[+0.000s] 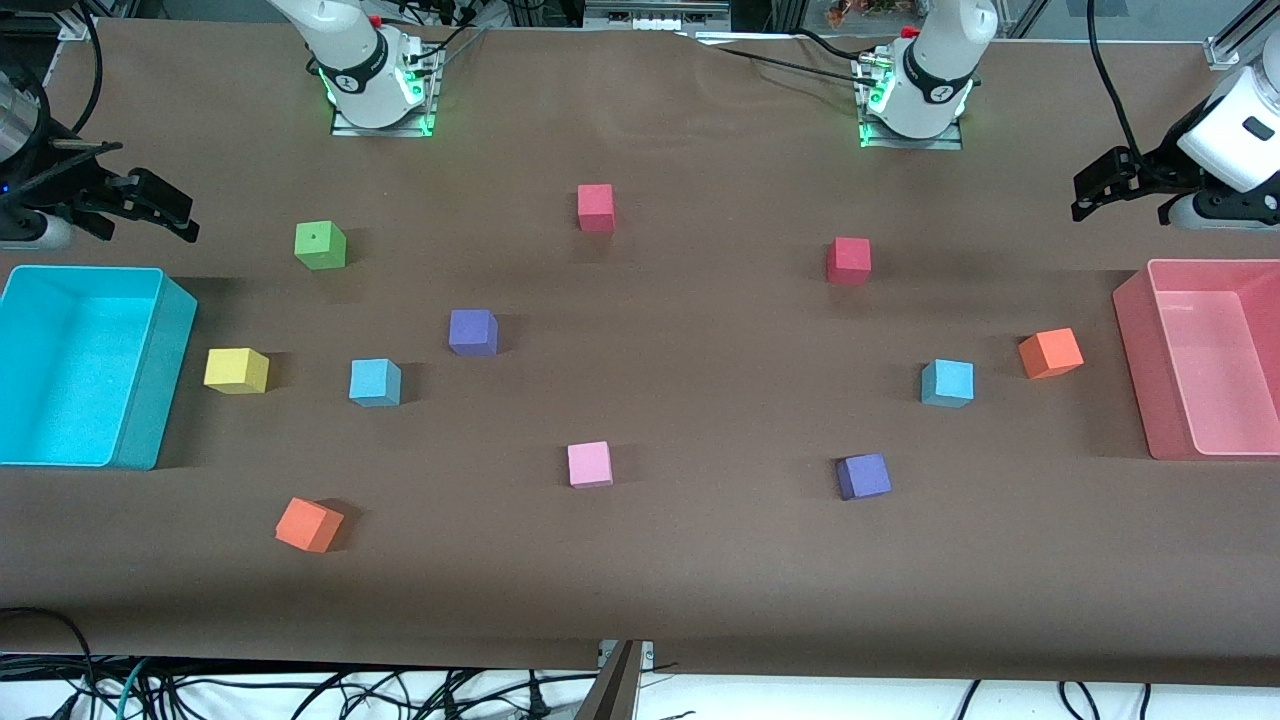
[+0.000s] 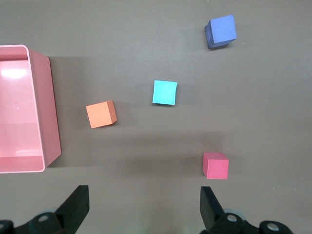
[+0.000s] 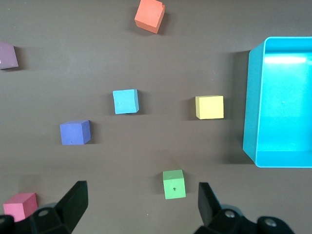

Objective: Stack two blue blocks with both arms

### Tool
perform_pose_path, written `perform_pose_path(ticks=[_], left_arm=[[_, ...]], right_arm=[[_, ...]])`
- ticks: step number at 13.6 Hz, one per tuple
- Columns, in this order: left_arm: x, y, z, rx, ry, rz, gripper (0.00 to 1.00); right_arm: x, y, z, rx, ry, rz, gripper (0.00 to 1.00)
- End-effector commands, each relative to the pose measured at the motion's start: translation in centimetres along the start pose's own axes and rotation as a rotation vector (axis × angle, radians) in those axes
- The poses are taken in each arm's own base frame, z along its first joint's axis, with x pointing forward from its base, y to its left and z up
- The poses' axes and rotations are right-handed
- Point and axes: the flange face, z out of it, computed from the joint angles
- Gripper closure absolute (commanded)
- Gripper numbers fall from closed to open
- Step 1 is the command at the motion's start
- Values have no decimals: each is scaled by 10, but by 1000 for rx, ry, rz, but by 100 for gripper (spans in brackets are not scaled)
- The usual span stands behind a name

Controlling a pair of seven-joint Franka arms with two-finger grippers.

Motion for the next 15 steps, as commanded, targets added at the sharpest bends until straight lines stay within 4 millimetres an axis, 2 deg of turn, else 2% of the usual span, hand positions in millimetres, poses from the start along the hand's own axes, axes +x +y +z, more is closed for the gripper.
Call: perform_pose_path(ticks=[1, 10, 15], left_arm=[[3, -2, -5, 25, -8, -9, 0], [2, -5, 1, 25, -20, -14, 0], [3, -5, 3, 25, -24, -14, 0]], right_arm=[[0, 0, -5, 10, -7, 6, 0], [-3, -4, 1, 9, -59, -14, 0], [0, -1, 13, 7, -100, -9, 0]])
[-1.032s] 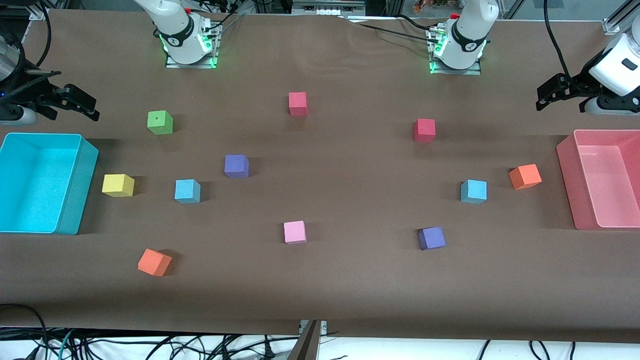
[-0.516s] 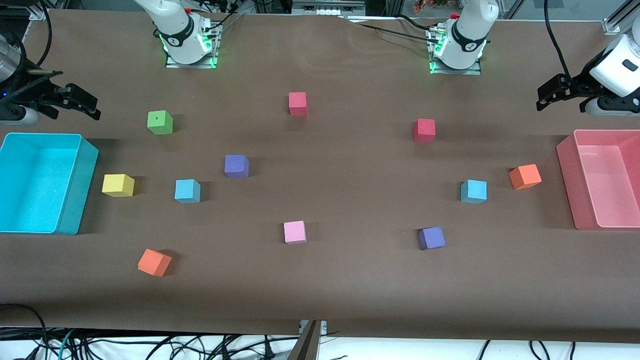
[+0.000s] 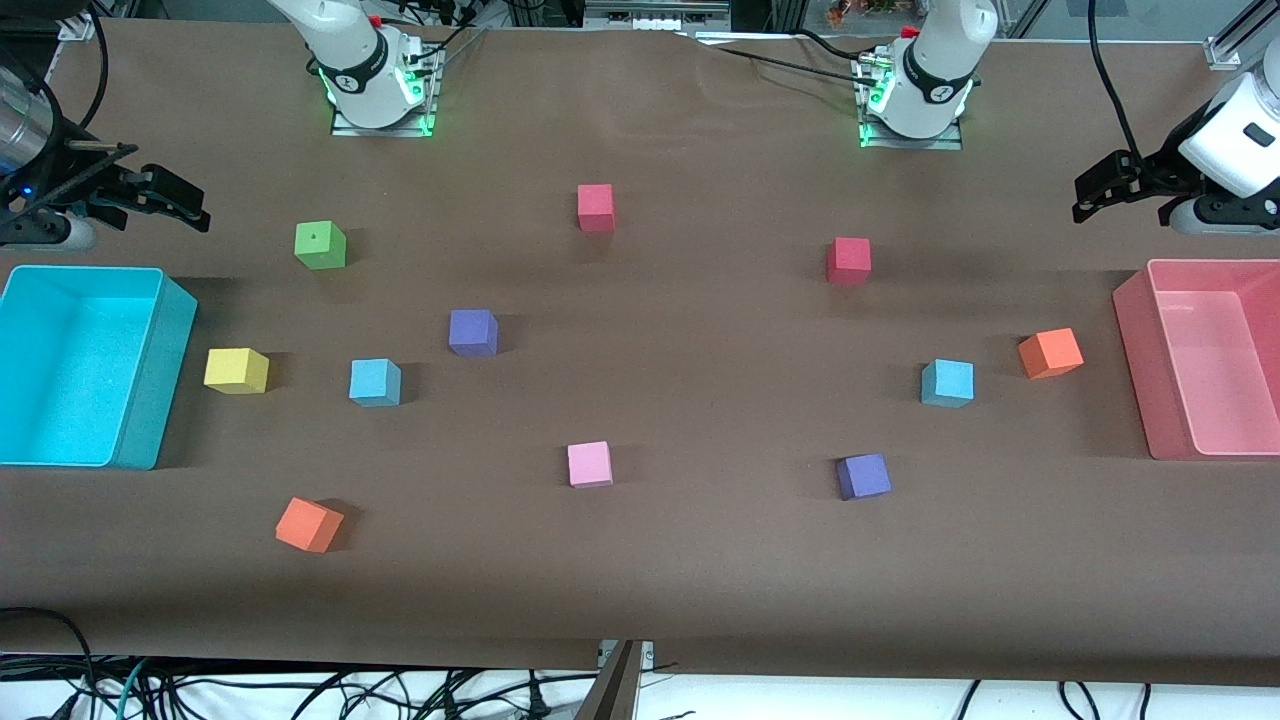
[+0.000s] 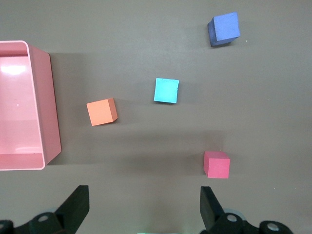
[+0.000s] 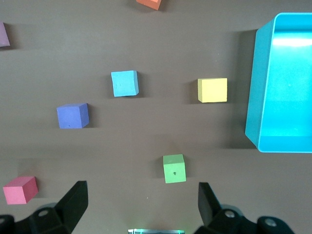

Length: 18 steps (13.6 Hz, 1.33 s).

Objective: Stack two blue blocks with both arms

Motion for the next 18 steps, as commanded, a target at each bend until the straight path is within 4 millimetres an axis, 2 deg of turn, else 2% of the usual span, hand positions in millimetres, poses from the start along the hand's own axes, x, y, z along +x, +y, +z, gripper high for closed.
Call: perform_pose_path(ticks=[1, 14, 16, 18], left_arm=[[2, -3, -1, 25, -12, -7, 0], [1, -5, 0, 24, -13, -12, 0], [1, -4, 0, 25, -13, -11, 0], [1, -4, 0, 25, -15, -10, 0]], right_arm=[[3, 1, -2, 7, -13, -4, 0], [5, -1, 0, 4, -15, -7, 0], [11, -2, 10, 7, -28, -7, 0], [21, -3, 30, 10, -68, -8, 0]])
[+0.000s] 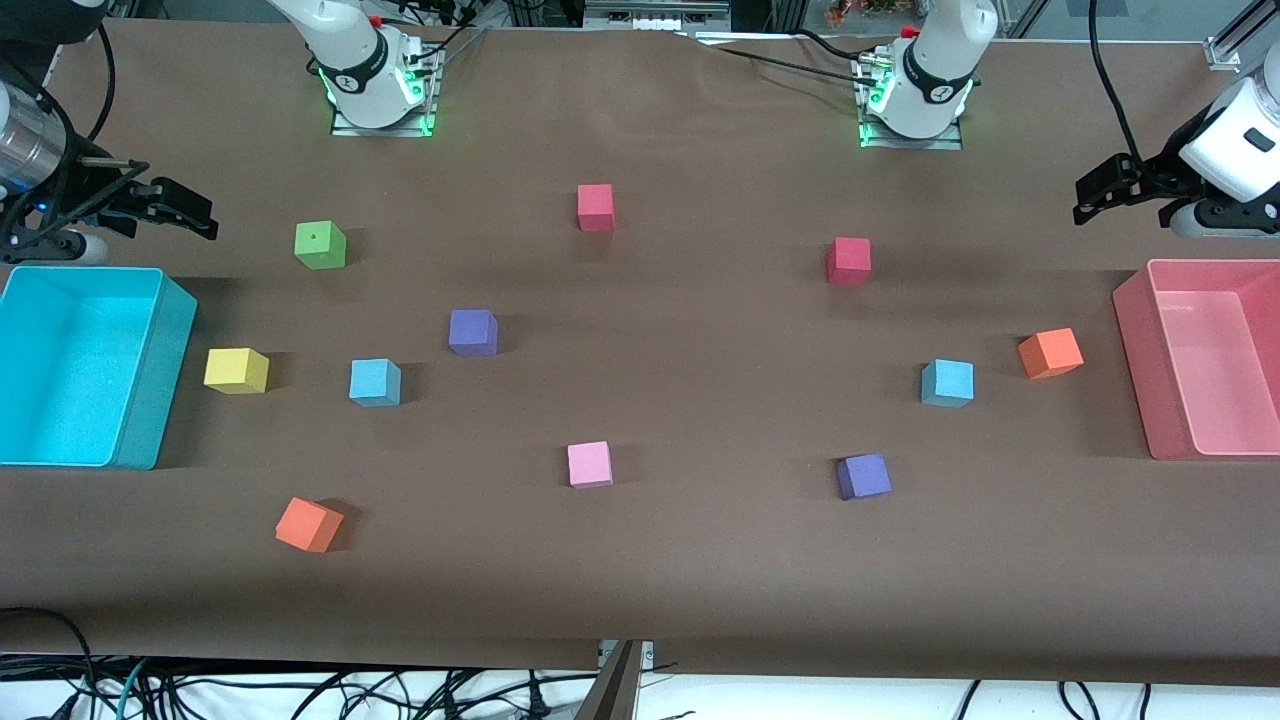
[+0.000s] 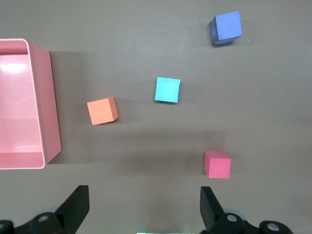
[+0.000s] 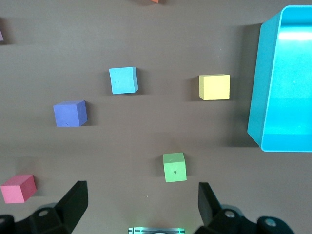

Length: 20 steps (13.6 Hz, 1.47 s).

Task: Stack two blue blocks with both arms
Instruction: 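Reach the right gripper to the light blue cube and grasp it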

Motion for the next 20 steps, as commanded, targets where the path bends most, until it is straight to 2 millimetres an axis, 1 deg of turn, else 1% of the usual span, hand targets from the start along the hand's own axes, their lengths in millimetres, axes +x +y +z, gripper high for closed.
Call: perform_pose_path(ticks=[1, 2, 3, 4, 5, 7, 9, 11, 13, 15, 16, 17, 18, 19, 20], left_arm=[[0, -2, -3, 25, -8, -8, 0], [0, -2, -2, 25, -8, -6, 0], [0, -2, -2, 25, -8, -4, 0], [0, -2, -2, 25, -8, -7, 0], [0, -2, -2, 25, -8, -7, 0], [0, -3, -1, 25, -8, -9, 0], [0, -3, 0, 25, -9, -9, 0], [1, -3, 2, 25, -14, -9, 0], [1, -2, 2, 25, -12, -7, 0], [1, -3, 2, 24, -12, -9, 0], [1, -2, 2, 25, -12, -7, 0], [1, -3, 2, 24, -12, -9, 0], [1, -2, 3, 25, -14, -7, 0], [1, -3, 3, 24, -14, -9, 0], [1, -2, 3, 25, -14, -7, 0]], right_arm=[[22, -4, 34, 8, -73, -11, 0], [33, -16, 57, 5, -116, -30, 0], [42, -28, 74, 1, -134, -49, 0], [51, -44, 89, -10, -129, -65, 0], [62, -54, 107, -16, -114, -80, 0], [81, -65, 146, -20, -109, -91, 0], [98, -66, 184, -17, -82, -92, 0], [104, -68, 227, -15, -56, -95, 0], [106, -73, 272, -9, 10, -104, 0], [108, -83, 301, -8, 30, -117, 0], [108, -83, 314, -8, 29, -120, 0], [109, -82, 334, -7, 32, -121, 0], [105, -81, 348, -7, 43, -122, 0], [103, -81, 357, -4, 70, -124, 2], [104, -80, 358, -3, 83, -122, 29]])
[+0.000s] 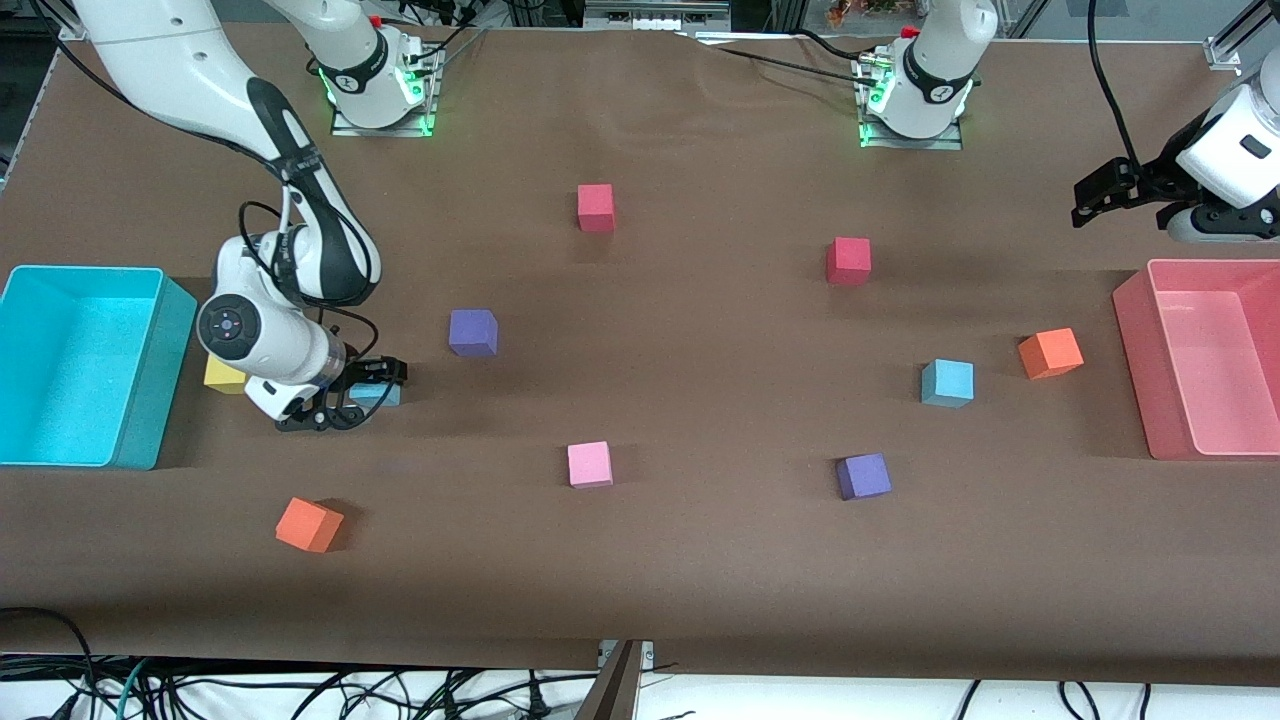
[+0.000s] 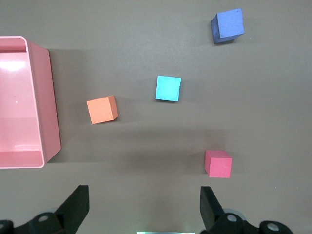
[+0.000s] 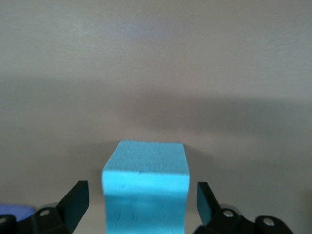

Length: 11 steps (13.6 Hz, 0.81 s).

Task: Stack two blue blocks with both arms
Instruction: 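Reach the right gripper to the light blue cube and grasp it, then carry the light blue cube to mid-table and release it with the right gripper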

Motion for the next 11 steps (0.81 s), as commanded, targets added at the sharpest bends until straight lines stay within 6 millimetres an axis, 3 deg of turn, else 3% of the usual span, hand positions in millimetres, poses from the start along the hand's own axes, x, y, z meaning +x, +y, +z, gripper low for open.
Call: perform_pose_path(ticks=[1, 2, 4, 5, 7, 9, 11], left_arm=[[-1, -2, -2, 24, -4, -7, 0], [-1, -2, -2, 24, -4, -7, 0], [-1, -2, -2, 24, -4, -7, 0], [-1, -2, -2, 24, -4, -7, 0], [-1, -3, -2, 24, -4, -8, 0], [-1, -3, -1, 24, -5, -8, 0], [0, -3, 2, 24, -8, -9, 0]], right_arm=[[-3, 1, 0, -6, 31, -15, 66], [-4, 0, -3, -6, 16, -10, 79], [3, -1, -21, -7, -10, -13, 81], [8, -6, -39, -8, -25, -17, 81], [22, -32, -78, -11, -76, -20, 81], [29, -87, -116, -24, -107, 65, 81], [27, -150, -125, -32, -99, 153, 80]])
